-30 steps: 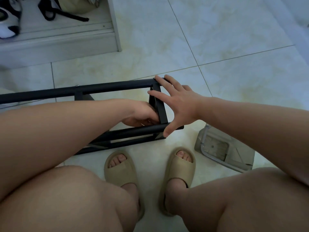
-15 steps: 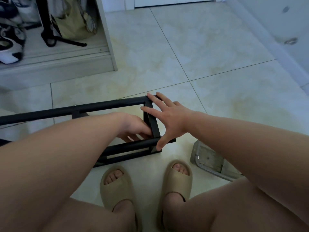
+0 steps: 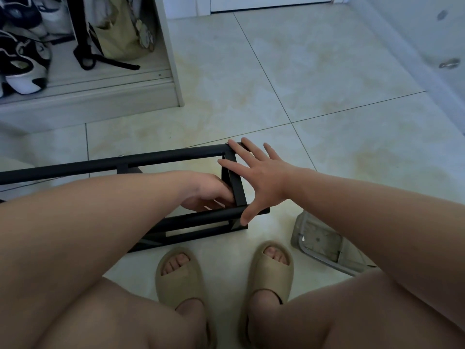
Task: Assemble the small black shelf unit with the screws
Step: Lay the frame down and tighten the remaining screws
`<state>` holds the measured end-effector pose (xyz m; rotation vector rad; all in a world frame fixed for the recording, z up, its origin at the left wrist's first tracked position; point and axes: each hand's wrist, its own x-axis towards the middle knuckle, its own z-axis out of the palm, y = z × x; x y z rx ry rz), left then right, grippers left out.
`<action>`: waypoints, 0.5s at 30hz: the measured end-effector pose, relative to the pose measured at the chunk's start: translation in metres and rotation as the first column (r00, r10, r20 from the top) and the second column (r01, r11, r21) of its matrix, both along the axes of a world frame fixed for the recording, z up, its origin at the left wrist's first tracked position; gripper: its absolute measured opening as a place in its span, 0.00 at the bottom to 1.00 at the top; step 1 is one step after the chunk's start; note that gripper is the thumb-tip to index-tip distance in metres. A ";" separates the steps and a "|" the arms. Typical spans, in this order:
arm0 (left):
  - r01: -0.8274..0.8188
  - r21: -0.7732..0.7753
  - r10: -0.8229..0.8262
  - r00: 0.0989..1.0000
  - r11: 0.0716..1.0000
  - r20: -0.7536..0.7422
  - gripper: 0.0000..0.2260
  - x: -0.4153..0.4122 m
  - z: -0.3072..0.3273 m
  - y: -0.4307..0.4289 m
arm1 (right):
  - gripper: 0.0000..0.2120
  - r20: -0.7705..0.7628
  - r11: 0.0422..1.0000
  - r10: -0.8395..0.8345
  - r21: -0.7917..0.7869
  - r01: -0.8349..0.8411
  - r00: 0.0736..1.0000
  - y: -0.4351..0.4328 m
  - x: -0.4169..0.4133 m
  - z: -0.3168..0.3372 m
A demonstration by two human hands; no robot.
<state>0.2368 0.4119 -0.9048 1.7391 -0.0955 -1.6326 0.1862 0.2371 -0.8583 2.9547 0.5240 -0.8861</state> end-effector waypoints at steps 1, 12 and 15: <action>-0.009 0.000 0.009 1.000 1.000 0.002 0.05 -0.001 0.000 -0.001 | 0.68 0.000 1.000 0.002 -0.003 -0.002 1.000 0.000 0.000 0.000; -0.121 -0.045 0.119 0.992 0.992 -0.046 0.16 -0.005 -0.005 -0.006 | 0.68 -0.009 1.000 -0.002 0.009 0.002 1.000 -0.002 0.001 -0.005; -0.089 -0.045 0.086 0.994 0.995 -0.062 0.13 -0.003 -0.004 -0.006 | 0.68 -0.007 1.000 -0.004 0.013 0.004 1.000 -0.002 0.002 -0.006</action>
